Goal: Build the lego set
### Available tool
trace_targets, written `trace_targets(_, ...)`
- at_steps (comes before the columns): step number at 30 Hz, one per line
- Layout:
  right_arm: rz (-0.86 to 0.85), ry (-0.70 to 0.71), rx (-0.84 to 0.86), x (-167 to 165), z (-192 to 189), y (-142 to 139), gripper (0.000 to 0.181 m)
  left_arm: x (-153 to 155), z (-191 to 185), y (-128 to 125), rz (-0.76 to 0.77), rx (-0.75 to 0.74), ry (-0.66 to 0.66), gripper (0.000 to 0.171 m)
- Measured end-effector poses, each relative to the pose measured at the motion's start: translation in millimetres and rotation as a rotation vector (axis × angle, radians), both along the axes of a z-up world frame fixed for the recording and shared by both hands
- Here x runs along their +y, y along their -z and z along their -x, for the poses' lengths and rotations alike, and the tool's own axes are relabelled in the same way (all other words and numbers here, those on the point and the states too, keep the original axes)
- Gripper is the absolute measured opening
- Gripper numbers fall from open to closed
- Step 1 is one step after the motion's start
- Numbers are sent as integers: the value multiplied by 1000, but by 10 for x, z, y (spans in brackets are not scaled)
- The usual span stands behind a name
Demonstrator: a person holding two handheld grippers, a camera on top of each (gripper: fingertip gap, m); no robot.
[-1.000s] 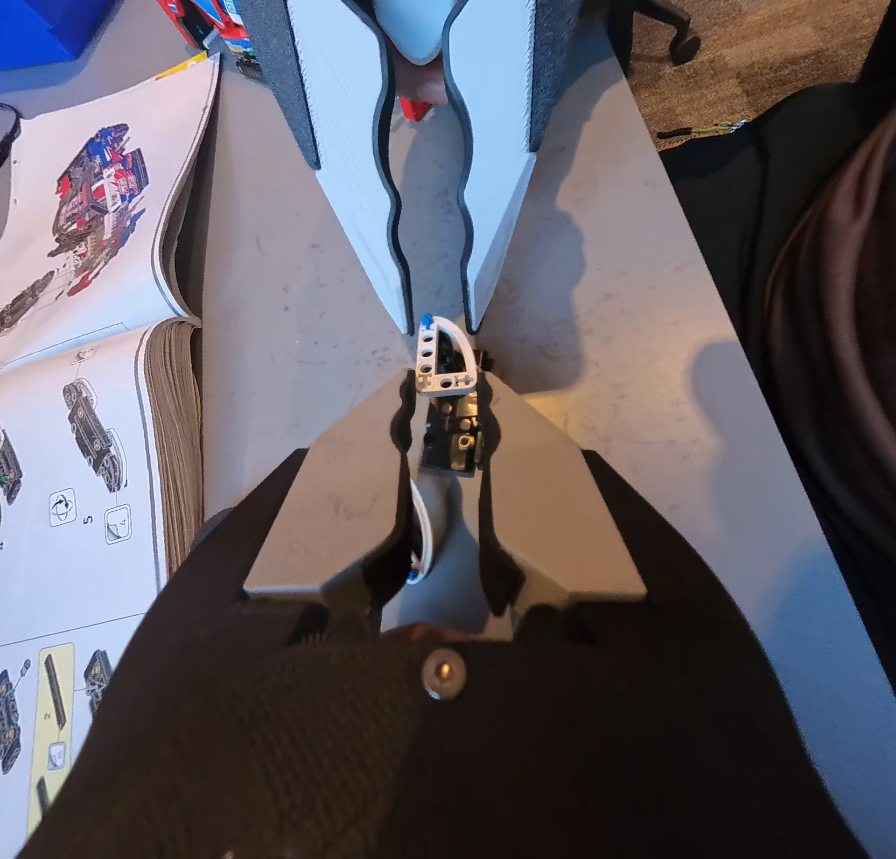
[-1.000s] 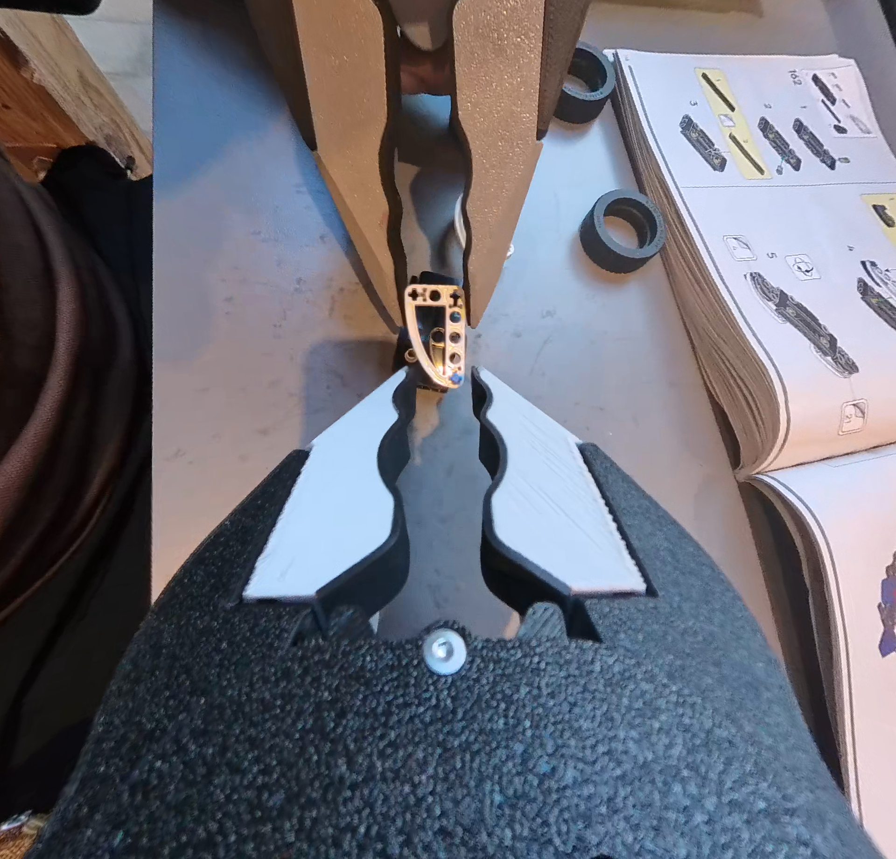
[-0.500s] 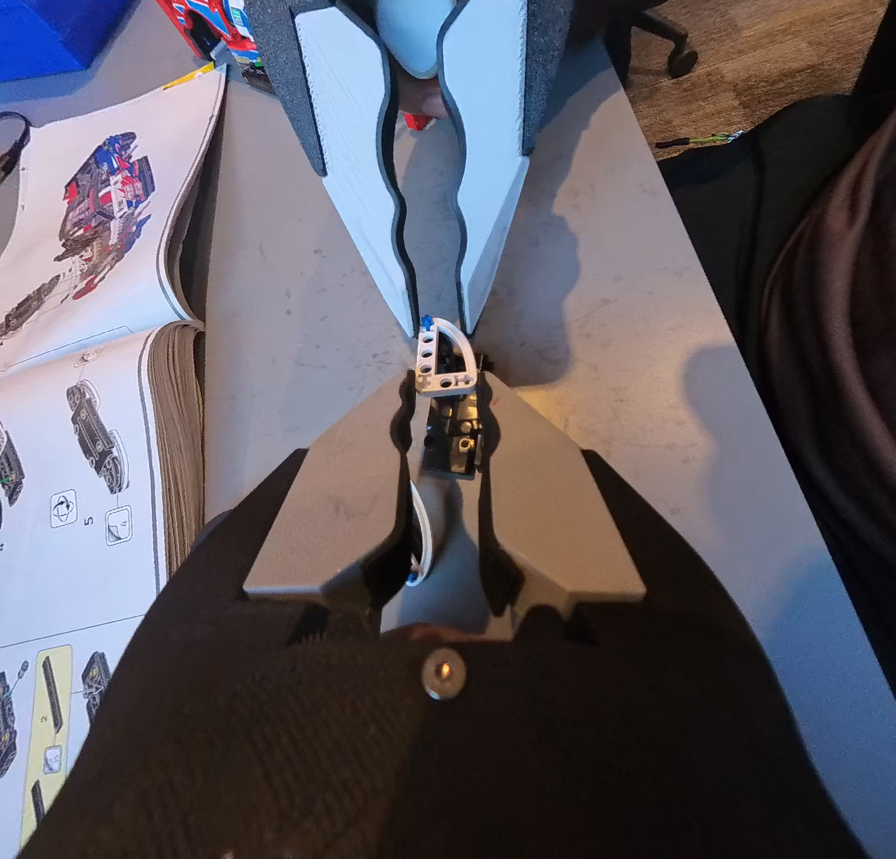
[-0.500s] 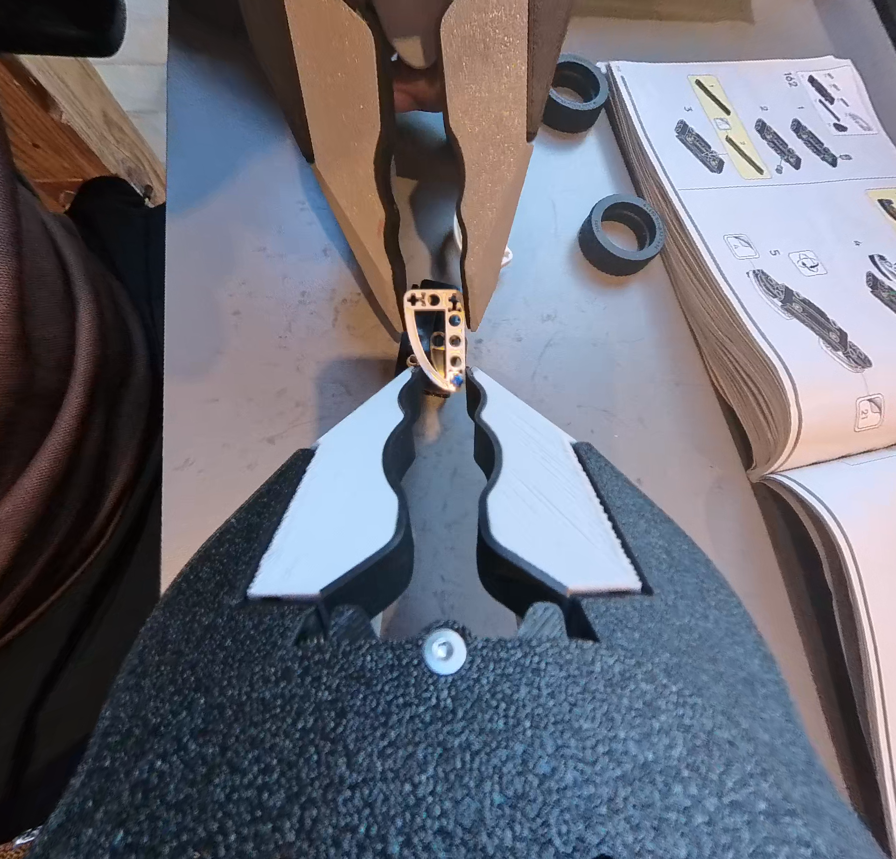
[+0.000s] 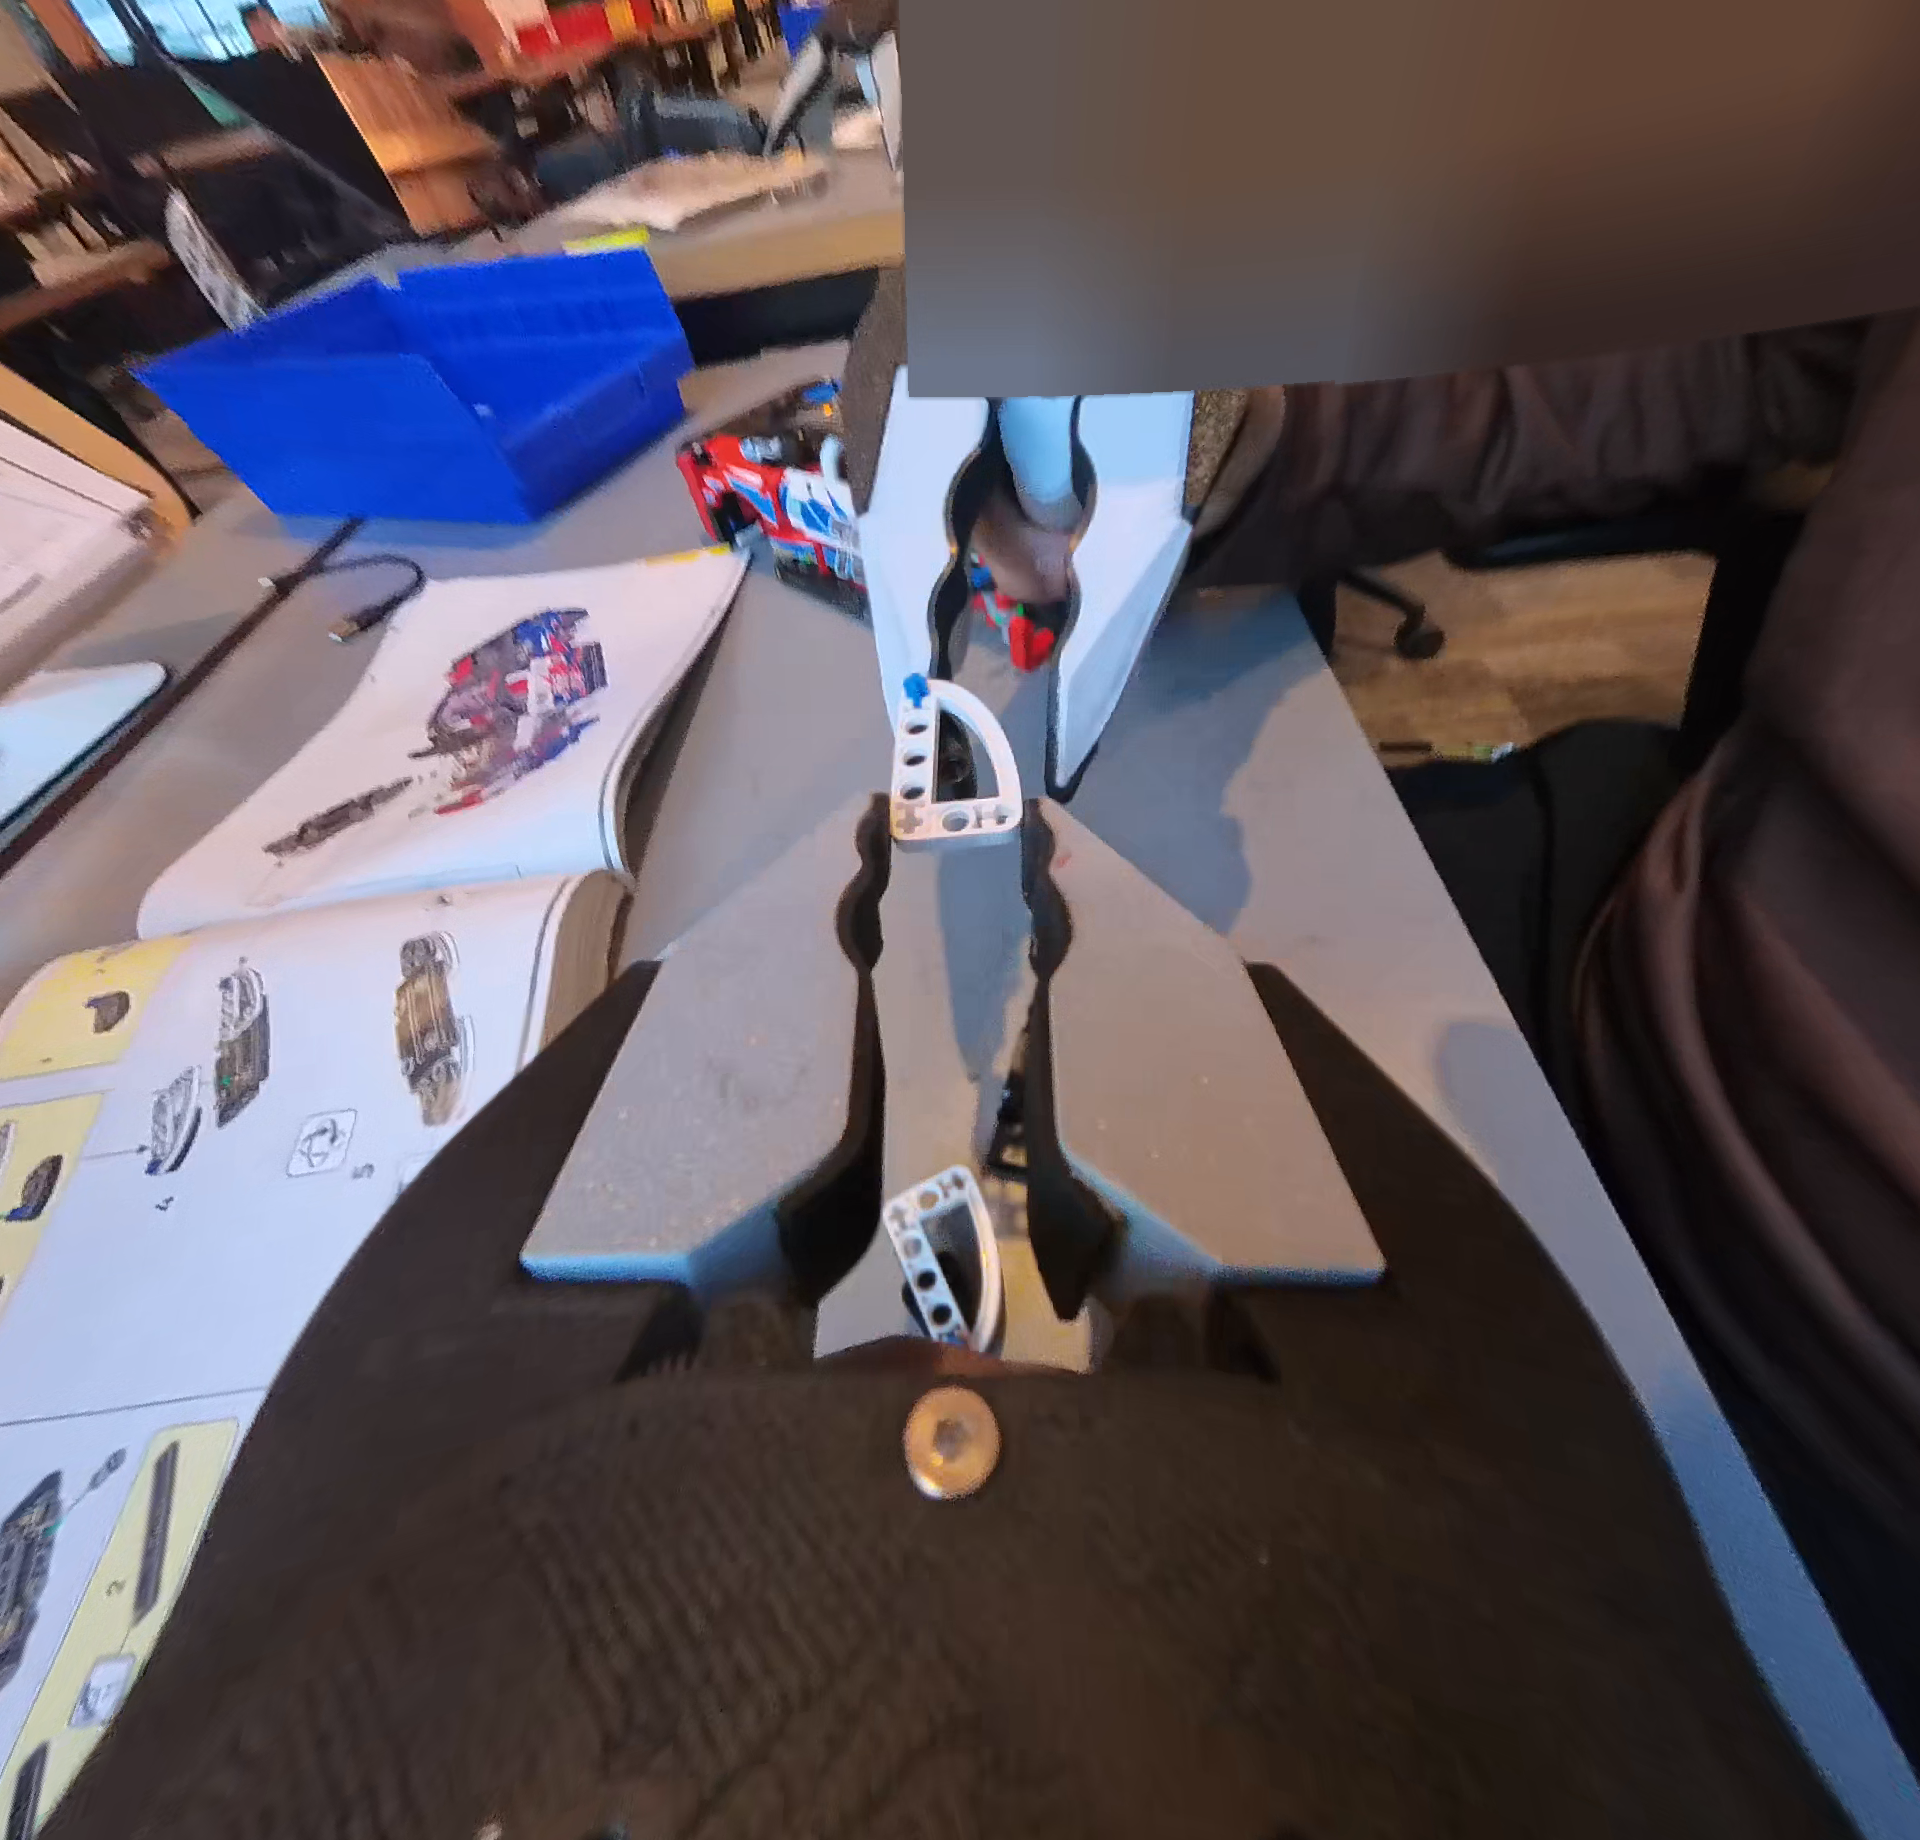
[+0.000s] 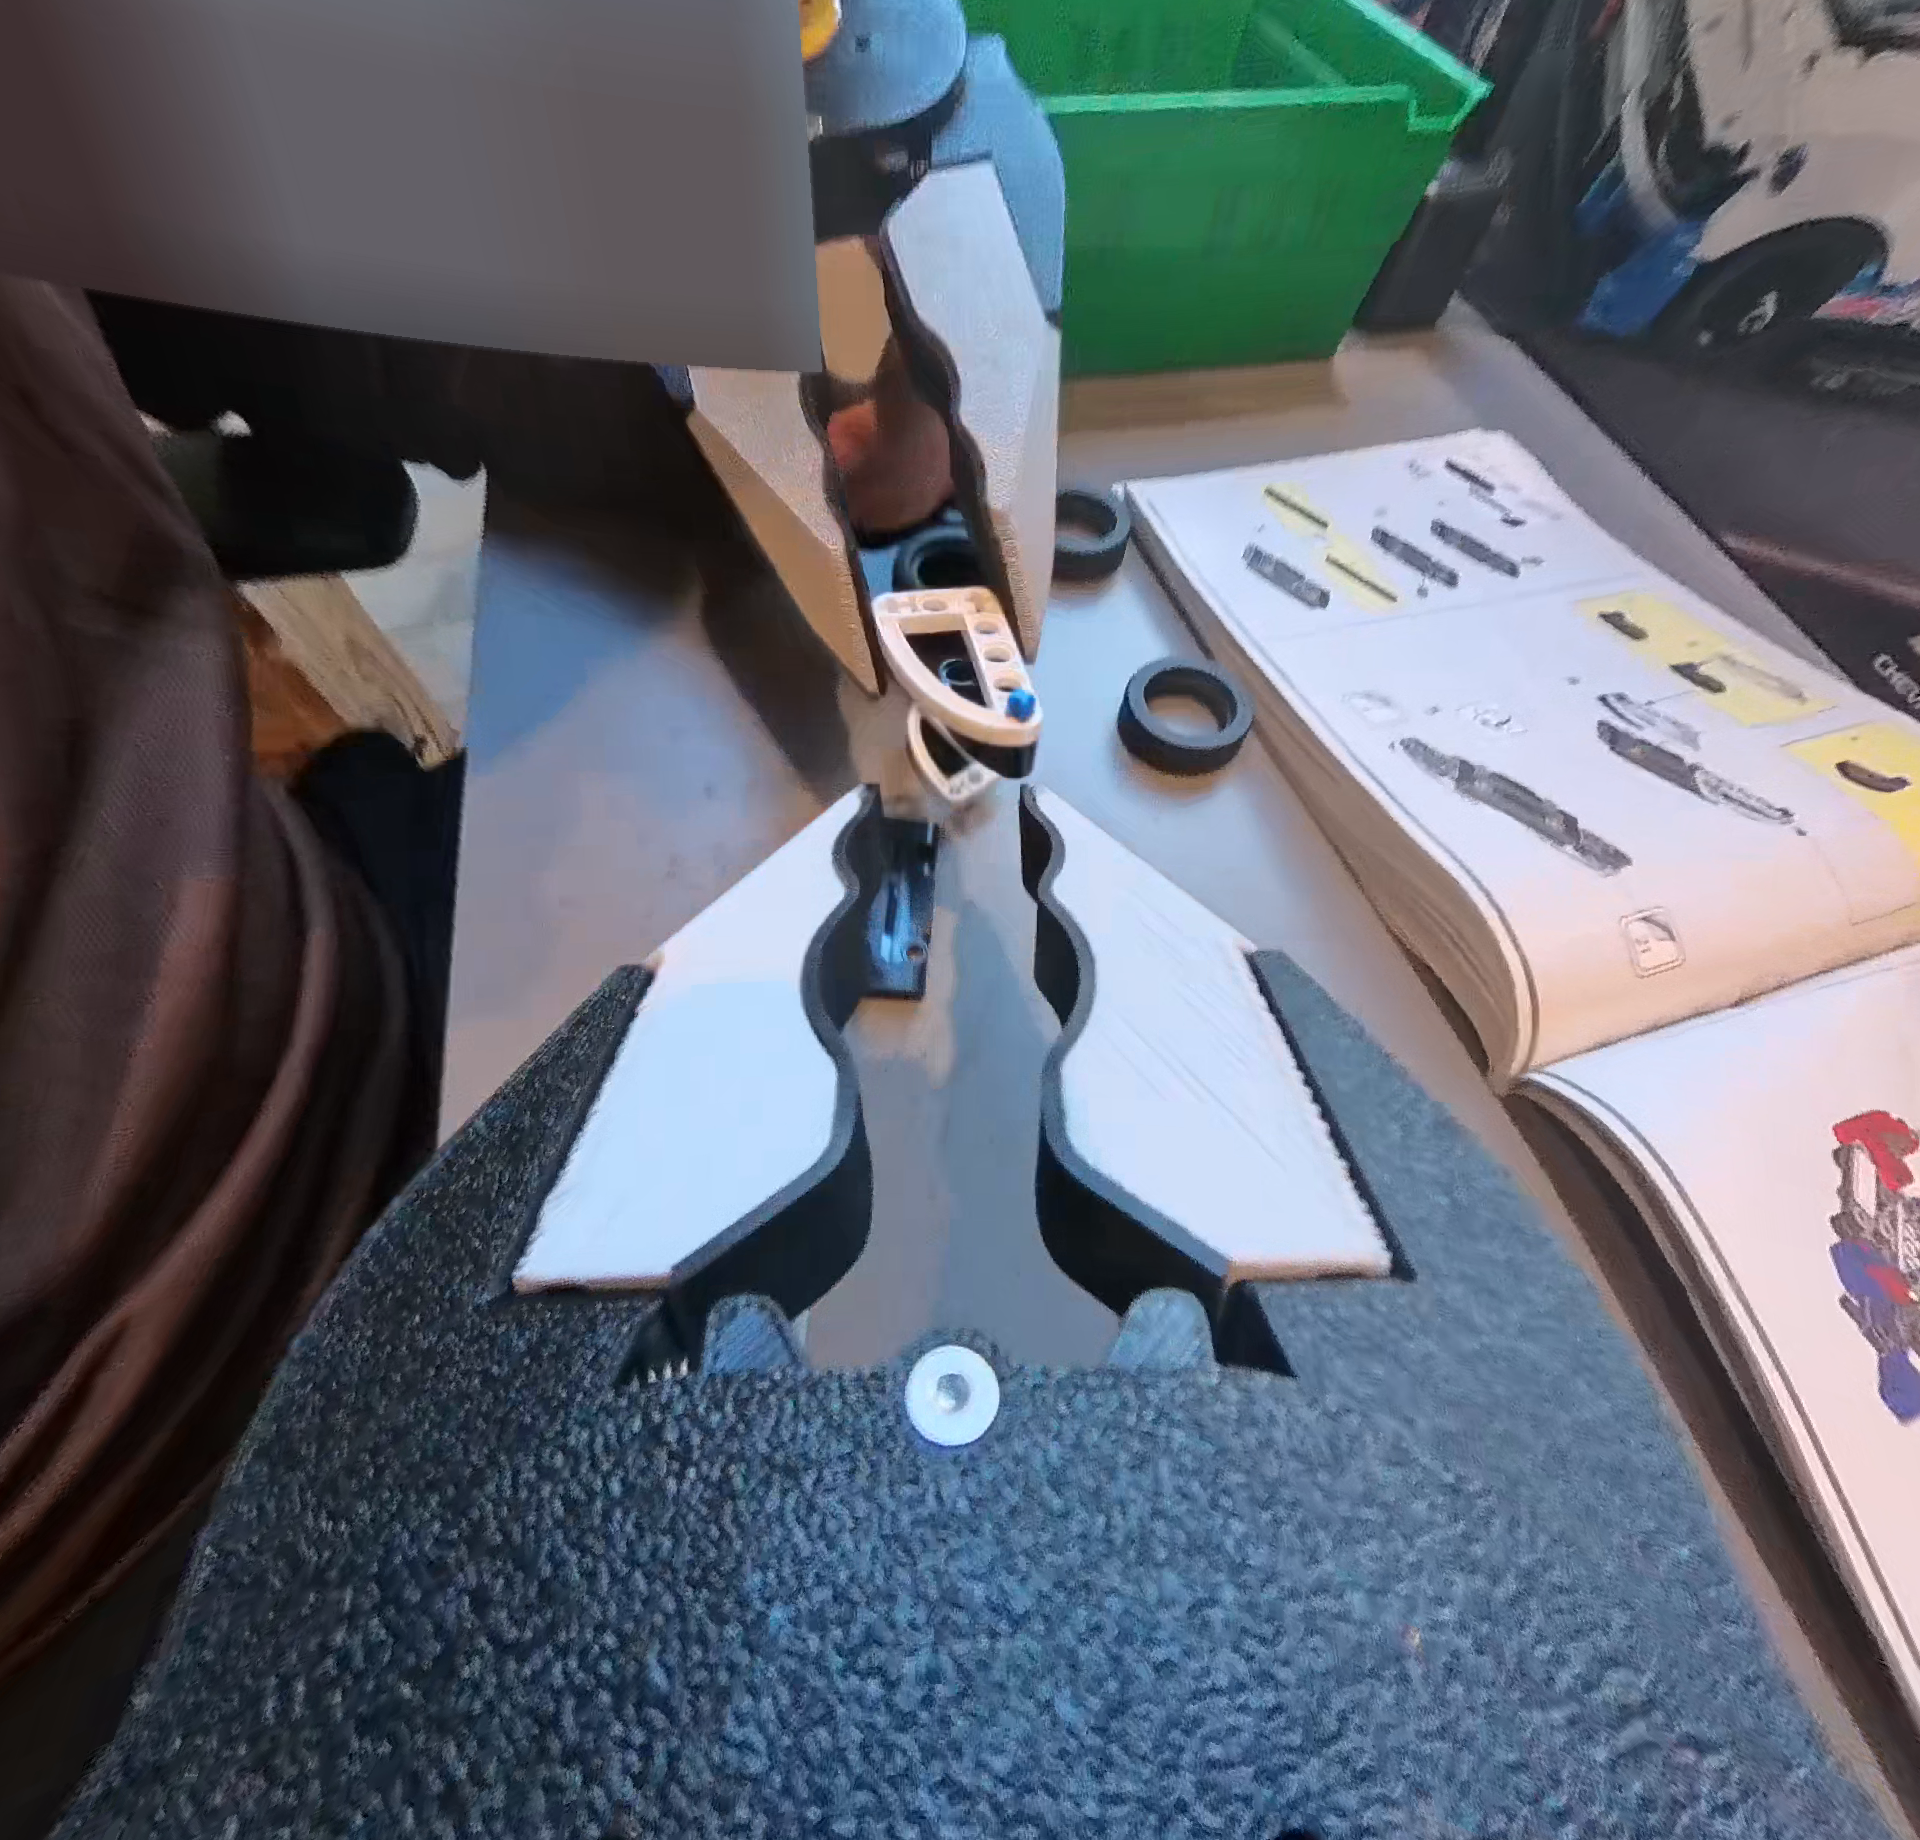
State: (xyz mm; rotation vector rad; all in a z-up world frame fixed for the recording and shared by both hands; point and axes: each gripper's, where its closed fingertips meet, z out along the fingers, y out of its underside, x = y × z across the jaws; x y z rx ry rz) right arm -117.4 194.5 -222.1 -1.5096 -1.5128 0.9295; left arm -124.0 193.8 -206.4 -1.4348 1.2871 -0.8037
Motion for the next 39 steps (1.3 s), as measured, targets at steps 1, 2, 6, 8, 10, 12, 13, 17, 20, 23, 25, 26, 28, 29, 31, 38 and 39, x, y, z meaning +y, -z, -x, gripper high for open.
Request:
trace_targets(1,15,-4,27,-14,6,-53,26,8,6,-46,-4,-25,-5,22)
trace_targets(2,30,-11,50,-31,12,-97,26,9,12,-70,-3,-38,-4,22)
trace_targets(6,49,18,77,14,14,-130,25,45,34,-76,-8,-40,-24,22)
trace_targets(8,50,38,64,51,16,-86,26,21,25,-56,-4,-31,-9,22)
trace_targets(10,39,46,51,62,24,-50,29,21,19,-11,-12,-4,-13,22)
trace_targets(12,24,31,33,31,34,-13,29,17,11,41,-26,30,-13,23)
trace_targets(13,12,26,18,22,37,17,29,12,4,49,-36,35,-12,23)
trace_targets(17,-14,21,-12,0,53,97,28,-16,-17,30,-53,30,-2,22)
trace_targets(20,-21,20,0,-18,69,75,28,0,-8,25,-48,27,-9,22)
trace_targets(23,-23,27,12,-12,67,48,31,9,-7,35,-31,25,-11,22)
trace_targets(25,-30,34,3,3,53,57,33,16,-9,60,-20,37,-15,22)
trace_targets(26,-43,42,-15,22,40,86,34,14,-11,75,-18,46,-15,22)
trace_targets(28,-79,58,-74,67,2,183,38,-5,-15,145,1,87,-8,22)
trace_targets(29,-91,64,-104,85,-21,234,38,-19,-17,208,23,120,0,22)
trace_targets(31,-91,43,-142,55,-46,306,38,-44,-16,350,60,191,11,22)
trace_targets(38,-87,-17,-264,-74,-58,552,36,-171,-84,605,55,321,67,22)
trace_targets(39,-82,-29,-270,-103,-58,563,33,-185,-89,631,41,336,74,22)
